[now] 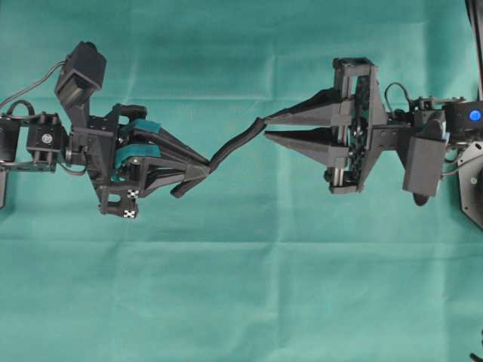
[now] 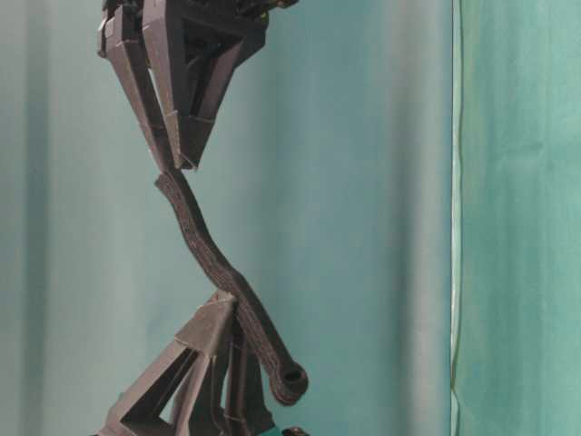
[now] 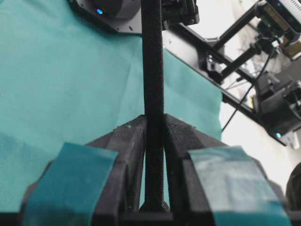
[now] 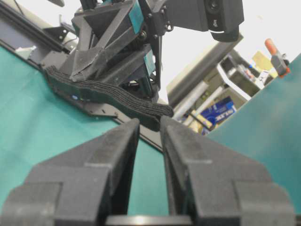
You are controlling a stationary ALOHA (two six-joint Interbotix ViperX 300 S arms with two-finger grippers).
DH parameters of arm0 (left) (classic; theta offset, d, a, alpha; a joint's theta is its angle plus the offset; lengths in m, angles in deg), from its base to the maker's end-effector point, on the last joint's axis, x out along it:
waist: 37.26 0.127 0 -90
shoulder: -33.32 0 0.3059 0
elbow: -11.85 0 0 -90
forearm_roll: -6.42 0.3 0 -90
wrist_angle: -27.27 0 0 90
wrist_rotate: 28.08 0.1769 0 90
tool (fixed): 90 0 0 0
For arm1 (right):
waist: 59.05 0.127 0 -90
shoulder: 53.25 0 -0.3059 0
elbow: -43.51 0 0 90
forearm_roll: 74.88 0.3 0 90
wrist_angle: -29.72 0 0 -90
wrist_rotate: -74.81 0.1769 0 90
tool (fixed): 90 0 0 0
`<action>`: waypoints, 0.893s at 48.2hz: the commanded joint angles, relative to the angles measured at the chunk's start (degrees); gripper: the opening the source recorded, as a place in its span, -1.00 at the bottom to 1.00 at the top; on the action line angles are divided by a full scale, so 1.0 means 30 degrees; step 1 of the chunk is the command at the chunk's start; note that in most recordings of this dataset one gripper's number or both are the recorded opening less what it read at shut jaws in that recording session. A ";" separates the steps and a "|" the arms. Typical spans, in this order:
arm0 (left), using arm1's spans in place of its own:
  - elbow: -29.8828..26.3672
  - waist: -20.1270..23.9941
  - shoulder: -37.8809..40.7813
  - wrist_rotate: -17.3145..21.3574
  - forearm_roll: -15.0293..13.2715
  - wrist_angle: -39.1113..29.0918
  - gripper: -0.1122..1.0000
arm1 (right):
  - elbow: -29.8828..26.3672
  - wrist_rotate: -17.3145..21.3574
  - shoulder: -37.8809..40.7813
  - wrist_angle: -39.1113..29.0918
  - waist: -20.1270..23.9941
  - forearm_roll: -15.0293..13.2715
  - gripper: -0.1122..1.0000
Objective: Peel off the Velcro with your right arm.
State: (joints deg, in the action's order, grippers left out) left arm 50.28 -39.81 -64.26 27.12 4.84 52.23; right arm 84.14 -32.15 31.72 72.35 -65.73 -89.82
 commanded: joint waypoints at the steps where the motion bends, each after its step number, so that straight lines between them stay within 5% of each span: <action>1: -0.0322 0.0059 -0.0205 0.0000 -0.0029 0.0205 -0.63 | -0.0264 -0.0029 -0.0088 0.0176 0.0088 -0.0029 -0.86; 43: -0.0293 0.0088 -0.0293 0.0000 -0.0029 0.0205 -0.63 | -0.0117 -0.0029 -0.0088 0.0205 0.0088 -0.0029 -0.96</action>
State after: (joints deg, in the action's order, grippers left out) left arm 50.28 -39.81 -64.26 27.12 4.84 52.23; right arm 84.22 -32.24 31.72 72.44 -65.64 -89.82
